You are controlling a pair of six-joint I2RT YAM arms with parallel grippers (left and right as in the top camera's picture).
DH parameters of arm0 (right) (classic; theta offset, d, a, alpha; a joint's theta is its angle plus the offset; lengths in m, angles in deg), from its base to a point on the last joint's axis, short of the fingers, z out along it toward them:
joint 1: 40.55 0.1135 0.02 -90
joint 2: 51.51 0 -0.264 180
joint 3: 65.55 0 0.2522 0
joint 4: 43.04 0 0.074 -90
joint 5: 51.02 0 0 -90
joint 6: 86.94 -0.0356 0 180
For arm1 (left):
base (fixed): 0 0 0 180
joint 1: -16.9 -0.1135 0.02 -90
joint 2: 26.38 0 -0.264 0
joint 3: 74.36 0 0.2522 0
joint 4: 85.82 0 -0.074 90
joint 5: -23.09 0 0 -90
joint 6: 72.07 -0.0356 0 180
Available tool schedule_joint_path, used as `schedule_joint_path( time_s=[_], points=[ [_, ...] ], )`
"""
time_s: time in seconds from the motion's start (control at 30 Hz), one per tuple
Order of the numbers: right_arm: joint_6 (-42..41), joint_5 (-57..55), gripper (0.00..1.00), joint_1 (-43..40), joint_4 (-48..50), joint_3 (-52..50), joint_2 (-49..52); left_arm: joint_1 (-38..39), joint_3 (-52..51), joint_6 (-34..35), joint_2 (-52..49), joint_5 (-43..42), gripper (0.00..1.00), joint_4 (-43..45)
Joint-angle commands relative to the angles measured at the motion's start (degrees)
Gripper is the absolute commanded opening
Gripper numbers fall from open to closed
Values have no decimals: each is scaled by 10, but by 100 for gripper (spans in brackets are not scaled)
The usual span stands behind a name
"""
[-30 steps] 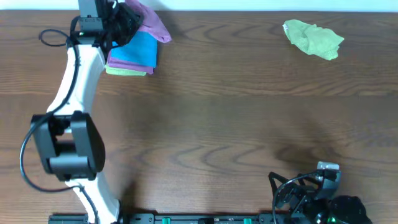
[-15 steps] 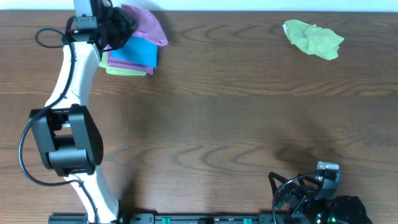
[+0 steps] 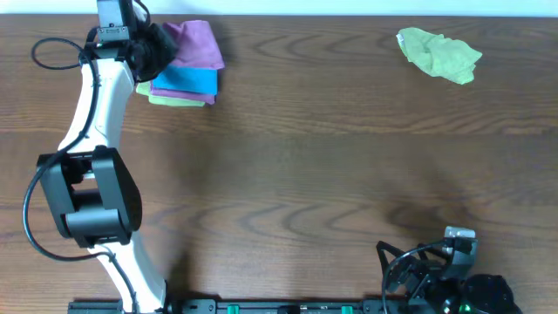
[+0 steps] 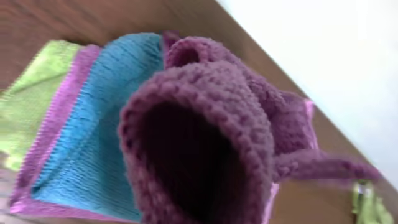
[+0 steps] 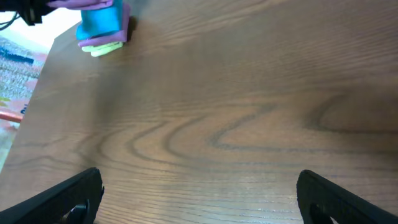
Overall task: Fold the cloth
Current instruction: 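Carry the purple bundle up with the left gripper onto the cloth stack, then lower the purple bundle onto the stack top and open the left gripper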
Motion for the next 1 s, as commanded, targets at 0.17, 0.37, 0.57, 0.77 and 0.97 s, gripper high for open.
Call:
schedule_joint_path(
  time_s=[0.17, 0.37, 0.57, 0.77, 0.97],
  points=[
    [-6, 0, 99, -5, -1, -3, -2, -2, 13, -34, -58, 33, 6, -15],
    [-6, 0, 99, -5, -1, -3, -2, -2, 13, -42, -59, 50, 13, -10],
    [-6, 0, 99, -5, -1, -3, -2, -2, 13, -49, -57, 49, 25, -10],
    [-6, 0, 99, -5, -1, -3, -2, -3, 17, -71, -46, 50, 40, -6],
    [-6, 0, 99, -5, -1, -3, -2, -11, 33, -82, -33, 49, 58, -6]
  ],
)
